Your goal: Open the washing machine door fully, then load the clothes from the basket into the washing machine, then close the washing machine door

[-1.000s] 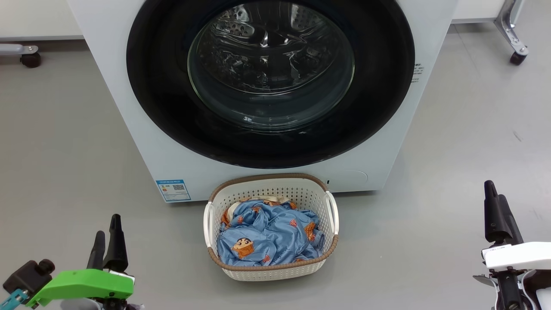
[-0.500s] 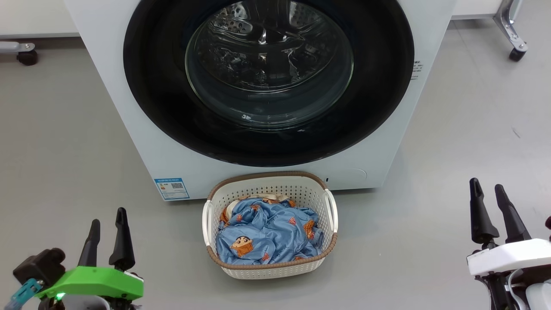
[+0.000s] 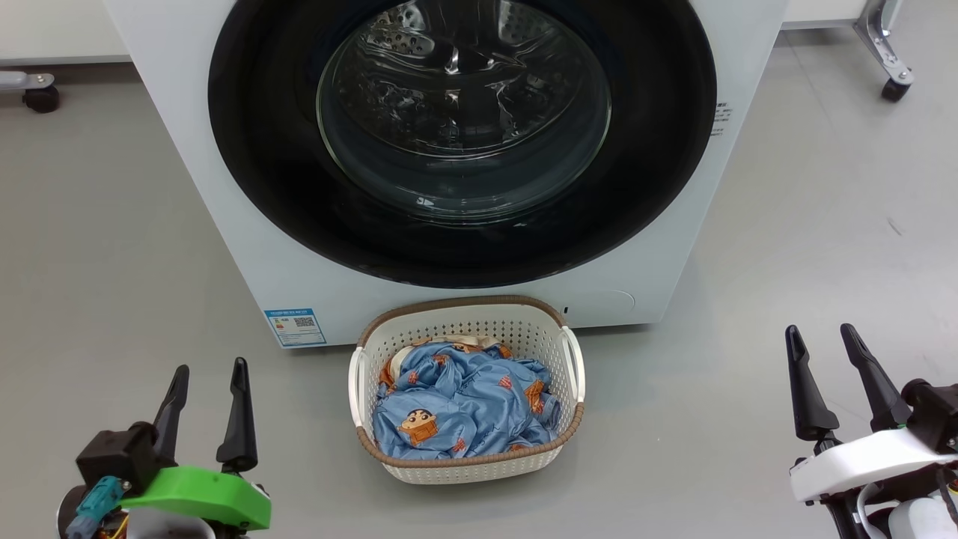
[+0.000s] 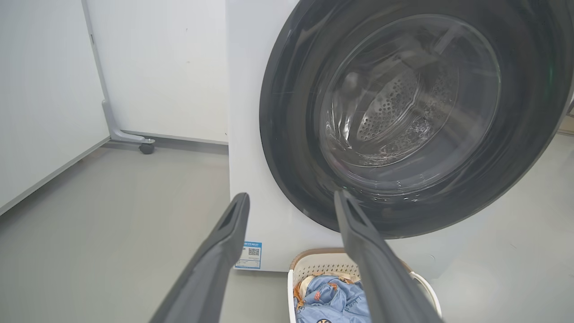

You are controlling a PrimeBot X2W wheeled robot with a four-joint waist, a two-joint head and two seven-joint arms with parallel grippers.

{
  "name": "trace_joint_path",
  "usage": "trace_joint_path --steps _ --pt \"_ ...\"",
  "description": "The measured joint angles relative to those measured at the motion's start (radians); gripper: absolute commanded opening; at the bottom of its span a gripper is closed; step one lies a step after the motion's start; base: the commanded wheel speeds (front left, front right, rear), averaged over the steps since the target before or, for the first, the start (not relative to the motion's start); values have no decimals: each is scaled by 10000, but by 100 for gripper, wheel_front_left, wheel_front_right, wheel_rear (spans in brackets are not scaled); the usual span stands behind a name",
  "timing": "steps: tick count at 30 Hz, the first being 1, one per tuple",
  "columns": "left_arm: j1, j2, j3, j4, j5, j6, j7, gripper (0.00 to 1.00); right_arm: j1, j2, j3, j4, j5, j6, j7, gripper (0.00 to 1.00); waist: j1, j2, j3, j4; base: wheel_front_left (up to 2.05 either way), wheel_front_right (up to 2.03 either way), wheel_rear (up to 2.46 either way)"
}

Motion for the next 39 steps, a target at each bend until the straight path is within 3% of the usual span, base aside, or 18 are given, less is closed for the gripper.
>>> trace_joint_path --steps 14,39 --pt "57 4 -127 -117 2165 -38 -426 100 0 -19 94 38 -2046 2 -464 100 0 0 60 -50 0 0 0" --pt "63 -115 130 -102 2242 -38 -426 100 145 121 134 1143 -1847 2 -487 100 0 0 94 38 0 0 0"
